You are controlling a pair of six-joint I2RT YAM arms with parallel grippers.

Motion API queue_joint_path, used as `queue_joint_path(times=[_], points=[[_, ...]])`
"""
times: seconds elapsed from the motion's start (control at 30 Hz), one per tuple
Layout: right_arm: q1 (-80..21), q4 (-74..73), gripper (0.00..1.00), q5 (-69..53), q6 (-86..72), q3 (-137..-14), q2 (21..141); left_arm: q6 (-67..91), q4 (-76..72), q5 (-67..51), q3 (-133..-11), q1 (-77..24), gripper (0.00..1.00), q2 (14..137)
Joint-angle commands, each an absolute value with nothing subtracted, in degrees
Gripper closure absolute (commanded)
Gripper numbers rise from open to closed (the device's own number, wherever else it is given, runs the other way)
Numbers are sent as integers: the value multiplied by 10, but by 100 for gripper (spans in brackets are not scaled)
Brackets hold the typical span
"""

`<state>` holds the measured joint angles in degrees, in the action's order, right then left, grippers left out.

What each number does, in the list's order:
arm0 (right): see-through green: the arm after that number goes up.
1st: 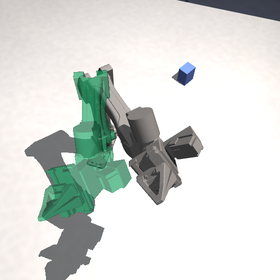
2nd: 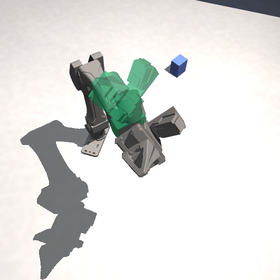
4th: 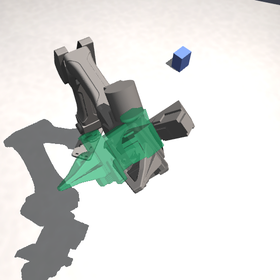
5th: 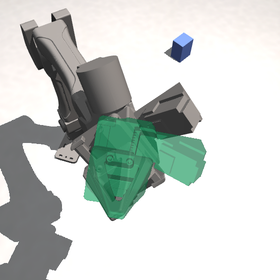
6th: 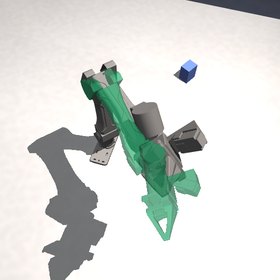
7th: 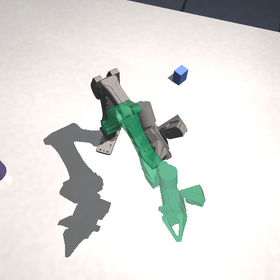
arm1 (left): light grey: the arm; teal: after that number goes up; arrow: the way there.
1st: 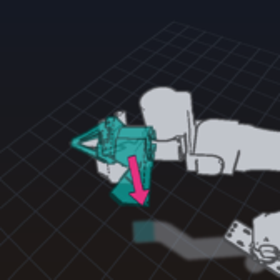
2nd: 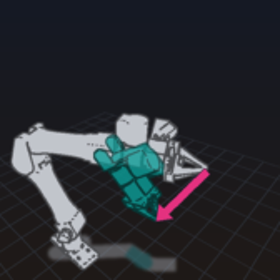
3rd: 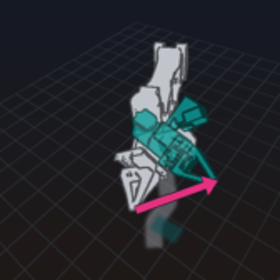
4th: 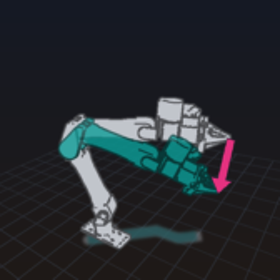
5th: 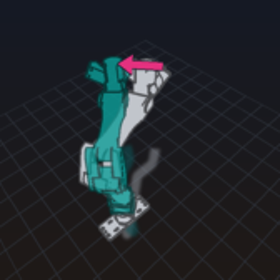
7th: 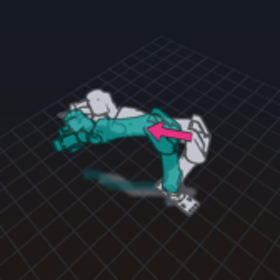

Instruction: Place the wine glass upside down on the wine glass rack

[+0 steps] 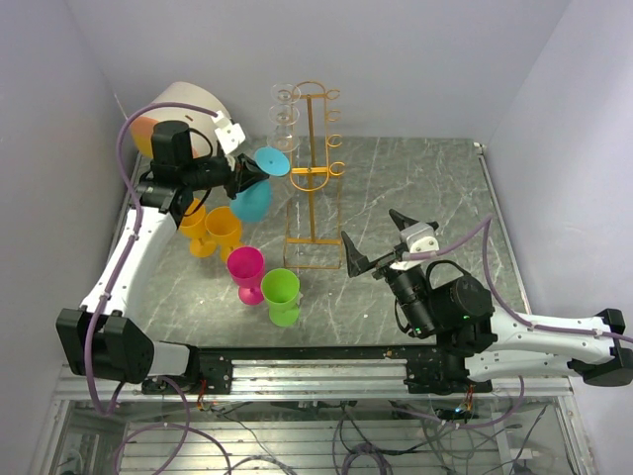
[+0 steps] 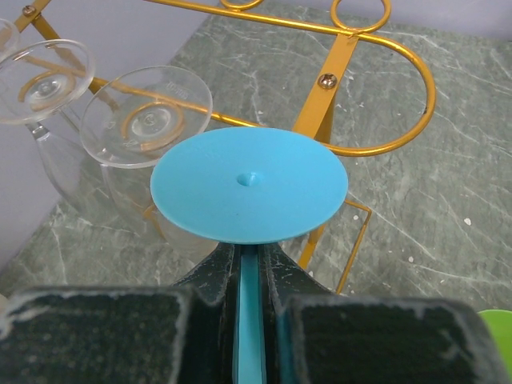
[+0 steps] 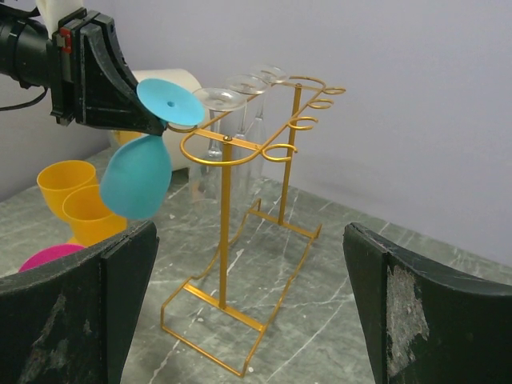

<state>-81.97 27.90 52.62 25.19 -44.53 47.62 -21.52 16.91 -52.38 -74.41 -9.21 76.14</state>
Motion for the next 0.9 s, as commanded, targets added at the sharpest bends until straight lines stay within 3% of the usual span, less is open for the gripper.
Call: queue_joint_path(times=[0.0,0.87], points=[[-820,286,0,539,245,-441,469,-226,134,-560,-742,-96,93,768],[-820,289,0,547,247,-444,479,-229,131,-595,-745,-103,93,788]])
